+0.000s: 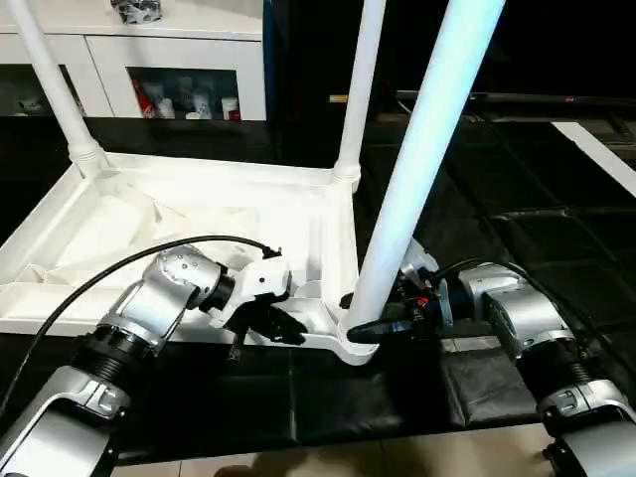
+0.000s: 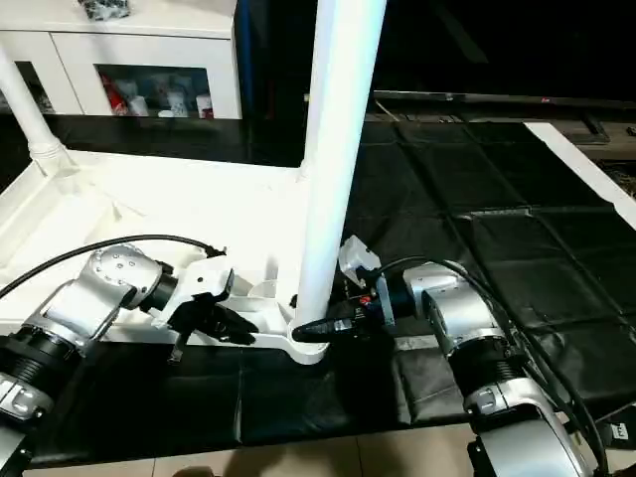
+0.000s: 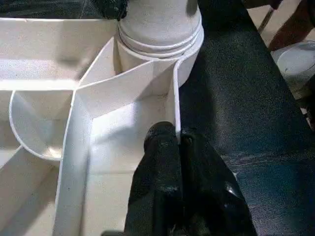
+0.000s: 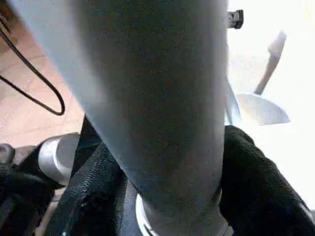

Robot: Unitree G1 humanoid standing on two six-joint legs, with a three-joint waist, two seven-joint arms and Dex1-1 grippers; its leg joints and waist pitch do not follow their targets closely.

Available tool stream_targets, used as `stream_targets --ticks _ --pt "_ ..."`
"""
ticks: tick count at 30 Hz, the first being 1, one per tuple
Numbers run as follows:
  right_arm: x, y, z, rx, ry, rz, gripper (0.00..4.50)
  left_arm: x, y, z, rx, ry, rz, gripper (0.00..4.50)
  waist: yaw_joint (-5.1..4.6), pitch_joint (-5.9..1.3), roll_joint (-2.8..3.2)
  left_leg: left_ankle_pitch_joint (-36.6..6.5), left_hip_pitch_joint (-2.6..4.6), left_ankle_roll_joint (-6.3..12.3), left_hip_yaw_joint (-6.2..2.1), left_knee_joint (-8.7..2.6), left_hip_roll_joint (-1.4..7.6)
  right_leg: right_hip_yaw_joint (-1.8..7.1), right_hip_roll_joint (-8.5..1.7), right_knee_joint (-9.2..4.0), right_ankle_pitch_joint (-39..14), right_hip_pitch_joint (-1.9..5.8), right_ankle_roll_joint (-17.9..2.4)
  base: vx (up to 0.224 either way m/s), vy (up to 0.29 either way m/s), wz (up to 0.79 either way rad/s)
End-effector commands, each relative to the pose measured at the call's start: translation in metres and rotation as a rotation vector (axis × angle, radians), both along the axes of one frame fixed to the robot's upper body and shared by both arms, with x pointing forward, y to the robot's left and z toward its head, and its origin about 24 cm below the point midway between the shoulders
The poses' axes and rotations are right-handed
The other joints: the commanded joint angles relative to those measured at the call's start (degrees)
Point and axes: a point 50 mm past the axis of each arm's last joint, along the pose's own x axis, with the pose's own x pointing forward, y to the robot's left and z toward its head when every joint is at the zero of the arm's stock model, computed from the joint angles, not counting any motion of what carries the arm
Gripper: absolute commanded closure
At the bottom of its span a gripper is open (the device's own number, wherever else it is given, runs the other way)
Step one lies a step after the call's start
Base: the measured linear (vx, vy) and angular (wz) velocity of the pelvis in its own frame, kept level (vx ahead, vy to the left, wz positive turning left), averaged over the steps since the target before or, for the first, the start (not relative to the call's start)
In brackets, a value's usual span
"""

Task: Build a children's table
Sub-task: Rotate leg to tighten

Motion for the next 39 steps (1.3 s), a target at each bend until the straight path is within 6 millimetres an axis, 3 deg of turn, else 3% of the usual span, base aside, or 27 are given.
stream_targets --ticks 1,8,12,13,15,16,17,19,20,21,23,25,27,29,30,37,39 --pt "0.000 0.001 0.002 0.007 0.021 0.023 2.19 -0.004 -0.009 -0.004 0.018 0.021 -0.061 4.50 -0.32 -3.76 0.18 -9.53 0.13 1.51 0.32 -4.00 0.93 2.93 -3.18 -3.67 -12.92 3.29 -11.37 0.000 0.000 0.00" --pt "-0.005 0.004 -0.003 0.065 0.063 -0.077 2.30 0.000 -0.018 -0.006 -0.070 0.030 0.075 4.50 -0.17 -3.65 0.13 -10.11 0.26 1.25 0.34 -4.09 0.98 2.98 -3.21 -3.94 -14.58 3.20 -10.67 0.000 0.000 0.00" --pt "-0.002 0.018 -0.013 0.059 0.090 -0.273 2.30 0.009 -0.029 -0.005 -0.137 0.026 0.243 4.50 -0.42 -3.30 0.00 -13.00 0.35 0.25 0.13 -4.31 0.75 2.87 -3.43 -4.88 -22.03 3.07 -8.29 0.000 0.000 0.00" --pt "-0.001 0.019 -0.014 0.056 0.093 -0.289 2.31 0.010 -0.030 -0.005 -0.141 0.025 0.256 4.50 -0.59 -3.28 0.23 -13.07 0.31 -0.17 0.04 -4.41 0.72 2.87 -3.43 -4.89 -22.90 3.10 -7.86 0.000 0.000 0.00" --pt "0.001 0.026 -0.017 0.051 0.106 -0.363 2.32 0.014 -0.035 -0.003 -0.171 0.025 0.318 4.50 -1.28 -3.18 -0.02 -13.75 0.07 -0.66 -0.12 -4.47 0.41 2.64 -3.42 -5.48 -27.33 3.17 -5.74 0.000 0.000 0.00" --pt "0.004 0.036 -0.020 0.046 0.118 -0.442 2.32 0.019 -0.043 -0.002 -0.209 0.032 0.397 4.50 -1.58 -3.21 0.19 -13.66 0.06 -1.00 -0.25 -4.49 0.34 2.52 -3.44 -5.67 -28.48 3.13 -4.92 0.000 0.000 0.00" --pt "0.008 0.047 -0.024 0.043 0.137 -0.528 2.33 0.024 -0.051 -0.001 -0.232 0.029 0.470 4.50 -2.23 -3.18 0.01 -13.82 0.10 -1.11 -0.21 -4.43 0.22 2.49 -3.32 -5.92 -28.73 2.93 -4.65 0.000 0.000 0.00" --pt "0.011 0.053 -0.024 0.042 0.149 -0.575 2.33 0.025 -0.056 0.000 -0.236 0.018 0.497 4.50 -2.61 -3.25 0.02 -13.80 0.02 -1.34 -0.39 -4.46 0.15 2.31 -3.34 -5.87 -29.10 3.02 -4.55 0.000 0.000 0.00" --pt "0.017 0.065 -0.024 0.045 0.170 -0.655 2.34 0.027 -0.067 0.002 -0.256 0.019 0.540 4.50 -3.37 -3.36 0.25 -13.32 -0.38 -1.23 -0.52 -4.55 0.09 2.30 -3.26 -5.70 -27.84 3.28 -4.53 0.000 0.000 0.00" --pt "0.019 0.068 -0.024 0.043 0.171 -0.674 2.35 0.028 -0.070 0.003 -0.265 0.020 0.554 4.50 -3.77 -3.46 0.13 -12.91 -0.56 -1.22 -0.65 -4.52 -0.01 2.16 -3.20 -5.65 -27.10 3.50 -4.59 0.000 0.000 0.00" --pt "0.028 0.084 -0.021 0.026 0.163 -0.751 2.35 0.029 -0.088 0.010 -0.302 0.019 0.596 4.50 -4.19 -3.45 0.01 -12.83 -0.17 -0.61 -0.42 -4.40 0.05 2.38 -3.13 -5.62 -25.50 3.03 -5.60 0.000 0.000 0.00" --pt "0.031 0.087 -0.021 0.008 0.159 -0.782 2.35 0.028 -0.093 0.012 -0.310 0.020 0.601 4.50 -4.49 -3.50 0.04 -12.61 0.01 -0.23 -0.29 -4.27 0.00 2.46 -3.10 -5.56 -24.04 2.94 -6.69 0.000 0.000 0.00" --pt "0.034 0.089 -0.021 0.011 0.159 -0.815 2.35 0.026 -0.098 0.014 -0.314 0.022 0.595 4.50 -4.58 -3.74 -0.11 -10.05 -0.36 0.72 -0.21 -4.24 0.10 2.63 -3.05 -4.97 -19.25 3.33 -7.83 0.000 0.000 0.00" --pt "0.034 0.088 -0.021 0.031 0.184 -0.829 2.35 0.026 -0.098 0.014 -0.315 0.021 0.596 4.50 -4.54 -3.80 -0.10 -8.45 -0.32 1.56 -0.03 -4.17 0.11 2.73 -2.84 -4.60 -14.62 3.40 -9.14 0.000 0.000 0.00" --pt "0.035 0.087 -0.021 0.048 0.206 -0.842 2.03 0.026 -0.097 0.014 -0.313 0.019 0.600 4.50 -4.53 -3.78 -0.08 -7.85 -0.30 1.96 0.04 -4.15 0.11 2.76 -2.81 -4.42 -12.82 3.50 -9.84 0.000 0.000 0.00" --pt "0.036 0.063 -0.024 0.056 0.210 -0.842 1.34 0.027 -0.070 0.010 -0.255 -0.034 0.590 4.50 -4.60 -3.63 0.22 -9.37 -0.17 1.99 0.05 -4.33 0.24 2.76 -2.90 -4.62 -14.05 3.53 -10.24 0.000 0.000 0.00" --pt "0.035 0.055 -0.023 0.052 0.195 -0.829 1.11 0.026 -0.063 0.010 -0.246 -0.036 0.580 4.50 -4.53 -3.63 0.70 -9.52 -0.06 1.81 0.05 -4.35 0.24 2.83 -2.93 -4.63 -13.77 3.49 -10.36 0.000 0.000 0.00"
